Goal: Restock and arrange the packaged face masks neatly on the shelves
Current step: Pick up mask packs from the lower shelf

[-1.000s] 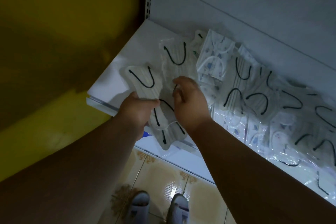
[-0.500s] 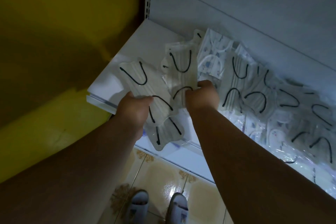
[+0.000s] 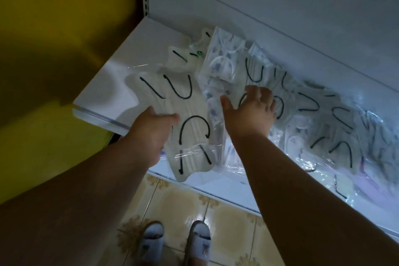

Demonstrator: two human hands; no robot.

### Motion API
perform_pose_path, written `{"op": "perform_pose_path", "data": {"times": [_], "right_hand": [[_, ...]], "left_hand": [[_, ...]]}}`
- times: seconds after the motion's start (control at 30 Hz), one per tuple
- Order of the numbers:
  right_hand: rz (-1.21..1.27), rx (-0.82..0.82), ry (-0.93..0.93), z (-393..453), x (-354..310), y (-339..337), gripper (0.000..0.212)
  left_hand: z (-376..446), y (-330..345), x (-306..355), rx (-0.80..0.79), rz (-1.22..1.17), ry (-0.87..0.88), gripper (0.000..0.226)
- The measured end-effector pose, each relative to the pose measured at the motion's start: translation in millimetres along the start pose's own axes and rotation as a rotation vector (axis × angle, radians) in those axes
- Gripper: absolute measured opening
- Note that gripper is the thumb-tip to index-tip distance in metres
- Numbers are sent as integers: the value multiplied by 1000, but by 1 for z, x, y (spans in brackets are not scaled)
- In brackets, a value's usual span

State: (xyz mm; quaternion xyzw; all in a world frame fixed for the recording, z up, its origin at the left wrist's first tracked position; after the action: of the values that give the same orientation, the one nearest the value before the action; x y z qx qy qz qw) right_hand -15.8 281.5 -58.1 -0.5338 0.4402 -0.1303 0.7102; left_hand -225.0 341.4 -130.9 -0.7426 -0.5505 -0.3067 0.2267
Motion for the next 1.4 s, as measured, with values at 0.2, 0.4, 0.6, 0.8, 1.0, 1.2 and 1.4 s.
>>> {"op": "perform_pose_path", "data": {"times": [0.2, 0.4, 0.6, 0.8, 1.0, 1.2, 1.4], "right_hand": [[-70, -162, 201, 28, 67, 4, 76], [366, 11, 140, 1, 52, -21, 50], [383, -250, -290, -41, 5, 0, 31], [177, -110, -111, -1, 39, -9, 39], [-9, -187, 40, 20, 67, 6, 64], [-146, -191, -144, 3, 46, 10, 67], [-193, -28, -160, 19, 55, -5, 32]], "left_hand": [[-8, 32, -7, -95, -50, 19, 25], [-13, 42, -8, -53, 6, -27, 30], [-16, 52, -9, -78, -65, -85, 54], [-14, 52, -8, -45, 41, -20, 37], [-5, 46, -25, 5, 109, -21, 77], [2, 39, -32, 22, 136, 7, 89], [-9, 20, -29, 138, 90, -45, 61]]}}
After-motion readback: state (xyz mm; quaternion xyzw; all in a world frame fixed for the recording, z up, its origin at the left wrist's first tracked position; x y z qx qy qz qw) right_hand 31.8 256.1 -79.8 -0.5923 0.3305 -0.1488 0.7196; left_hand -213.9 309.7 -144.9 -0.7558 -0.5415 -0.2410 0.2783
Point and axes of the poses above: each hand's wrist, its own z-axis towards the middle knuckle, its own y-axis out of the palm, x = y × z, the point moved 7 cm from there along z, towards the middle knuckle, and after that the axes turned 10 degrees about z, right-handed, at the moved point
